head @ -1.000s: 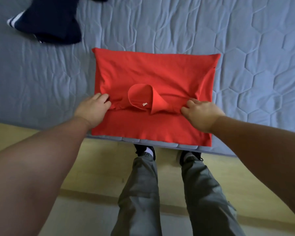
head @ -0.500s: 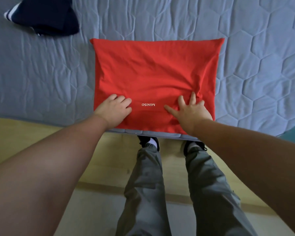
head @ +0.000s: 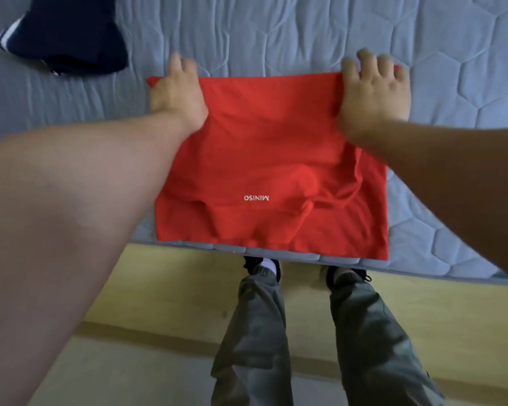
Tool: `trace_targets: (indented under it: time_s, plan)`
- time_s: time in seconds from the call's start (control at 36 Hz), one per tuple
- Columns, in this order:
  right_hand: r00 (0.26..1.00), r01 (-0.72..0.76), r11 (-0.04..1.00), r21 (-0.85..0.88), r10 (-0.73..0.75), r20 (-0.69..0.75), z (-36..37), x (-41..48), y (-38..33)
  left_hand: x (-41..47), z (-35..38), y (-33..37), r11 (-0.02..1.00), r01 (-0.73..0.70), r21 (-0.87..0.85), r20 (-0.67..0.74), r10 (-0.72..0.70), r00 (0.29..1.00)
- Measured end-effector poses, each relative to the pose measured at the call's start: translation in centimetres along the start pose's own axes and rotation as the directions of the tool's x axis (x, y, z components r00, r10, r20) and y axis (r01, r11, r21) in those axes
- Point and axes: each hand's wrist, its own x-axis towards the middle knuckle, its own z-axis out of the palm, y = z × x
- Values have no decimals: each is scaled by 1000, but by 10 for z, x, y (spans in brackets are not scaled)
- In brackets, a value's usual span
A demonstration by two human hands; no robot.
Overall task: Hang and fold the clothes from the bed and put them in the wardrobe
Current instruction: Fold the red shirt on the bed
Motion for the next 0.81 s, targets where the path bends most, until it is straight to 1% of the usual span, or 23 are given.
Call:
trace_targets:
  time_s: [0.08,0.14,0.19,0.25,0.31,0.33,0.36,0.39,0.44,0.5,0.56,0.61,0.69,0.75,0.81]
  plan:
    - [987,-9,995,-96,24,159,0,31,2,27,-7,2,986,-117,117,153,99,983]
    - [966,-17,994,-105,44,256,-4,41,-2,35,-15,4,970,-204,129,240,169,956]
    - [952,-19,995,-95,48,304,-9,46,-5,39,-24,5,960,-247,134,327,193,925]
    - [940,-6,995,-99,39,340,-13,48,-5,40,-34,6,961,-232,152,422,149,894]
    - [931,3,995,-97,32,364,-17,52,-4,45,-38,5,969,-183,163,512,75,855]
    - [931,10,995,-97,26,365,-19,55,-3,50,-37,4,977,-146,158,534,40,845]
    - [933,17,995,-98,19,360,-22,59,-2,54,-37,2,980,-120,159,530,18,848]
    - [937,23,995,-99,13,349,-24,64,-1,57,-37,2,980,-110,165,498,14,867]
    - [948,23,995,-101,10,317,-30,76,1,64,-35,-1,978,-102,183,350,32,936]
    - [956,27,994,-108,6,294,-33,86,3,72,-30,-4,980,-61,190,233,15,972]
    - [948,39,990,-134,6,319,-34,93,5,77,-24,-3,981,-35,188,224,-8,974]
    - [927,43,987,-155,19,375,-35,95,5,82,-18,0,984,-39,173,256,-7,967]
    - [903,26,985,-168,49,427,-37,98,6,86,-14,2,985,-46,165,253,3,968]
    - [906,18,988,-156,50,419,-37,100,7,88,-14,1,985,-50,164,245,8,969]
    - [930,8,990,-138,44,366,-37,102,8,93,-15,0,986,-40,159,235,1,972]
